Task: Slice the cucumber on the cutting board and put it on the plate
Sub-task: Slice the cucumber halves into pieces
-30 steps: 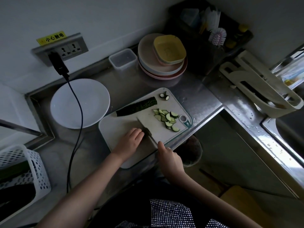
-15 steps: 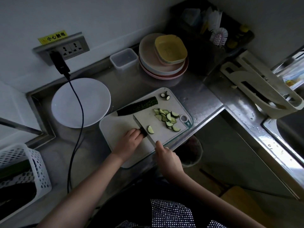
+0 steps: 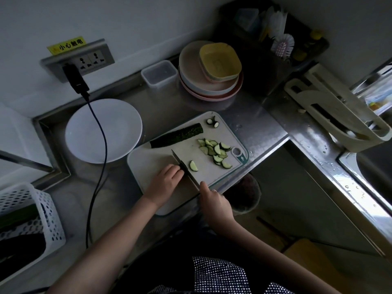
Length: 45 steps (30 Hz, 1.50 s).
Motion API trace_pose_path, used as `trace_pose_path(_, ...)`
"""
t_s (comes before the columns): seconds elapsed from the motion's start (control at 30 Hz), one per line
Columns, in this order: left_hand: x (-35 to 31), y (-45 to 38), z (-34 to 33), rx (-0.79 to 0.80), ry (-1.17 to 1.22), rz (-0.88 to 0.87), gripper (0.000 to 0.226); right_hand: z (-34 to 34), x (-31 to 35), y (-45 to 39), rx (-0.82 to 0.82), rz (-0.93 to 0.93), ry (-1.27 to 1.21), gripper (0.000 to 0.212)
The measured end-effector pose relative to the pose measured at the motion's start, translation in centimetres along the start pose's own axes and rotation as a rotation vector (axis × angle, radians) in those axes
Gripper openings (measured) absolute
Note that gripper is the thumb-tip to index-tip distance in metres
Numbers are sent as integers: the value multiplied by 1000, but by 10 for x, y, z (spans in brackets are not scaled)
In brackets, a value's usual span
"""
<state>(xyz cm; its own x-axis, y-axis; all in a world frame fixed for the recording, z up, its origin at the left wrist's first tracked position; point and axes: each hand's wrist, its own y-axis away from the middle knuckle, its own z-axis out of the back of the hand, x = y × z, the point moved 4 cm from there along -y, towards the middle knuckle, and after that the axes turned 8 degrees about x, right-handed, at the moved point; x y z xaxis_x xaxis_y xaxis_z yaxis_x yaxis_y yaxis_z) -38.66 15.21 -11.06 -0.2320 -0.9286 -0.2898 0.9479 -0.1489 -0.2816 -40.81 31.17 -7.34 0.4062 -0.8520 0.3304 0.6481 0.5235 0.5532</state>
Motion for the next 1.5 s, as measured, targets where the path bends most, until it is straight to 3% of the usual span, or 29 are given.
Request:
trace_pose_path(0.2, 3, 0, -1, 15, 7, 42, 14, 12, -12, 5, -89, -67, -109, 14)
trace_pose_path(0.43, 3, 2, 0, 4, 9, 49, 29, 6, 2, 8, -65, 51, -92, 13)
trace_pose_path(0.53, 4, 2, -2, 20, -19, 55, 12, 5, 2, 6, -61, 62, -74, 13)
trace_pose_path(0.9, 3, 1, 2, 18, 20, 49, 23, 1, 4, 3, 10, 15, -37, 13)
trace_pose_path(1.2, 4, 7, 4, 31, 34, 74, 21, 7, -7, 6, -77, -63, -142, 21)
trace_pose_path(1.5, 5, 6, 5, 84, 11, 93, 22, 2, 6, 12, -31, 38, -90, 10)
